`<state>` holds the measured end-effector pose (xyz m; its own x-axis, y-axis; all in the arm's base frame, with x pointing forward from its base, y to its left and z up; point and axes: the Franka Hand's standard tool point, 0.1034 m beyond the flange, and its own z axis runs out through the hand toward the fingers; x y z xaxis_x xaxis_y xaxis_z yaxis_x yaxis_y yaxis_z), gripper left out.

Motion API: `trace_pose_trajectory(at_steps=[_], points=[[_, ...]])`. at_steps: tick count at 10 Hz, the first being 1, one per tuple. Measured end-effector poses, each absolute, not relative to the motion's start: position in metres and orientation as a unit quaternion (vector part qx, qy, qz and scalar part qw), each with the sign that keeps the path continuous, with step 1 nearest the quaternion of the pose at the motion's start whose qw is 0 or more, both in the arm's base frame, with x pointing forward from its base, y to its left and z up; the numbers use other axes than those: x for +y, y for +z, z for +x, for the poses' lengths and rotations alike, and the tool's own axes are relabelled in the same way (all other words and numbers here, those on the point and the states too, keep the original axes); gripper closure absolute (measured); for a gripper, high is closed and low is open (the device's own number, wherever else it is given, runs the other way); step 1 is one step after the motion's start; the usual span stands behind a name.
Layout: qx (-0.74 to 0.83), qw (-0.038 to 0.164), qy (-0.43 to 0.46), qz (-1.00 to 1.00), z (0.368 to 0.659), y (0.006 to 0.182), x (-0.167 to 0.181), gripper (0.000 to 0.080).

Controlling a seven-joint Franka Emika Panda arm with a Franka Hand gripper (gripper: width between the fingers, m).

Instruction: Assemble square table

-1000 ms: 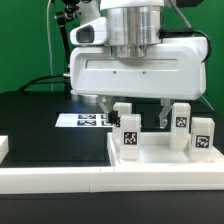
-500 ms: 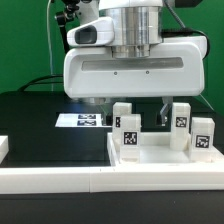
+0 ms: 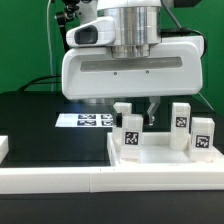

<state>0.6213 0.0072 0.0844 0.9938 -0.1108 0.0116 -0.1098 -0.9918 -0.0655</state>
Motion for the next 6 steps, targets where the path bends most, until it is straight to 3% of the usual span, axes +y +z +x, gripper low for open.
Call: trace_pose_trajectory(at_steps=[6], points=[[0.151,0.036,-0.004,-0.988,0.6209,0.0836,0.0070,0.0508]])
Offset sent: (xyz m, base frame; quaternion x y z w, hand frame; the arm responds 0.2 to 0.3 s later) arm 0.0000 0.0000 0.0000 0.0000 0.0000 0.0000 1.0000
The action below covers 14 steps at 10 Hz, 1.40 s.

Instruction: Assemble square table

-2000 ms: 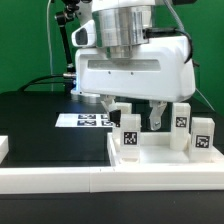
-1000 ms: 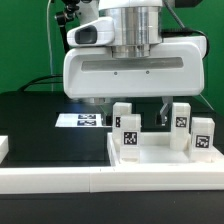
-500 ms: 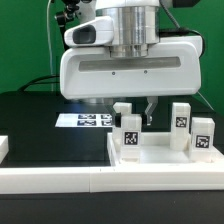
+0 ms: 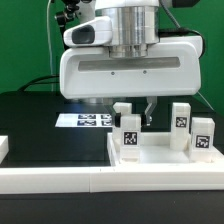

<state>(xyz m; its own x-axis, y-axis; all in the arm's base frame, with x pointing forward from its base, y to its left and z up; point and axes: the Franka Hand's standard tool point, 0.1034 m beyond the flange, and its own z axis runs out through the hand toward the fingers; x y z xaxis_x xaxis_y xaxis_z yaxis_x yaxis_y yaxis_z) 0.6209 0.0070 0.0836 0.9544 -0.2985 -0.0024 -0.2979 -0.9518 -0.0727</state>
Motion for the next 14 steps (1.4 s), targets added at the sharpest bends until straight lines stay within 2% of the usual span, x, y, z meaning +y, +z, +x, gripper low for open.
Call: trace_pose_trajectory(at_steps=[5,9,14], points=[[0.391,0.049,-0.001,-0.919,0.6223,0.0829,0.0074,0.0508],[0.538,0.050,0.007,-0.842,0.6222,0.0826,0.0104,0.0508],[0.652,0.058,0.019,-0.756,0.6229,0.0824,0.0122,0.0508]])
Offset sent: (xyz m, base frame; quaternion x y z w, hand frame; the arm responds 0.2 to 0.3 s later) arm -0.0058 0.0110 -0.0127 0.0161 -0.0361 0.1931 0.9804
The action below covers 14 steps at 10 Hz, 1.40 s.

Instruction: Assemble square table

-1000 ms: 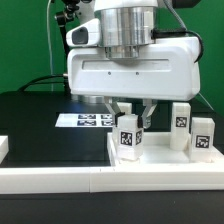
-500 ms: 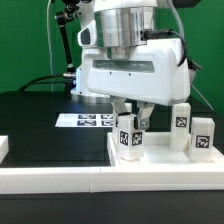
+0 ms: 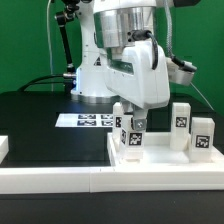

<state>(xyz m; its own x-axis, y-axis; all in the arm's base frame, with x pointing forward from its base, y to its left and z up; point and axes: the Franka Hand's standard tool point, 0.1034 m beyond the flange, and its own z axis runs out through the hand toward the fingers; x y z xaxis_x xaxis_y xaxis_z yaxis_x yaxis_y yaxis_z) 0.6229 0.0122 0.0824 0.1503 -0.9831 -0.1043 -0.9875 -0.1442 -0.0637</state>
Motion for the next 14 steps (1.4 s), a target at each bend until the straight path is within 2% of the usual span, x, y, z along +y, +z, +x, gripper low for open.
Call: trace_pose_trajectory(at_steps=[1,2,3,4,5,7,14], points=[[0.655,0.059,0.019,-0.753,0.6229,0.0824,0.0122,0.0508],[0.645,0.059,0.018,-0.762,0.6229,0.0824,0.0123,0.0408],[0.634,0.059,0.018,-0.771,0.6229,0.0824,0.0124,0.0408],[0.631,0.058,0.019,-0.774,0.6223,0.0823,0.0126,0.0269],[0.607,0.051,0.028,-0.793,0.6206,0.0828,0.0141,0.0186],[0.517,0.036,0.031,-0.854,0.6232,0.0867,0.0166,0.0156],[0.278,0.043,0.011,-0.960,0.6249,0.0847,0.0132,0.0151]])
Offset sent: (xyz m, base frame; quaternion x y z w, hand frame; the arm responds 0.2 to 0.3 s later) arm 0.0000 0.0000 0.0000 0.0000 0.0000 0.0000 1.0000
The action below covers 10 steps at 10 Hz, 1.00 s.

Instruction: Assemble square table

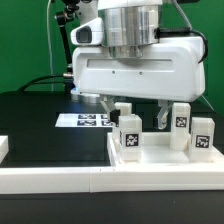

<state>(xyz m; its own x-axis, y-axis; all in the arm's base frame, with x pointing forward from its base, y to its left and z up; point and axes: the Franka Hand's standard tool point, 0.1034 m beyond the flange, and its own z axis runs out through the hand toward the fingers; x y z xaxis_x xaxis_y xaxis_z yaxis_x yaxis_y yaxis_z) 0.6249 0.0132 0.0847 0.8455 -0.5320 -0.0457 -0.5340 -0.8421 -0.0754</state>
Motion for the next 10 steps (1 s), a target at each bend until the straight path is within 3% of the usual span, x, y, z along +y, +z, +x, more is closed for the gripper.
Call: trace_pose_trajectory(at_steps=[9,10], points=[[0.001,0.032,-0.006,-0.999,0.6257,0.0826,0.0083,0.0151],[0.001,0.032,-0.006,-0.999,0.6257,0.0825,0.0082,0.0283]])
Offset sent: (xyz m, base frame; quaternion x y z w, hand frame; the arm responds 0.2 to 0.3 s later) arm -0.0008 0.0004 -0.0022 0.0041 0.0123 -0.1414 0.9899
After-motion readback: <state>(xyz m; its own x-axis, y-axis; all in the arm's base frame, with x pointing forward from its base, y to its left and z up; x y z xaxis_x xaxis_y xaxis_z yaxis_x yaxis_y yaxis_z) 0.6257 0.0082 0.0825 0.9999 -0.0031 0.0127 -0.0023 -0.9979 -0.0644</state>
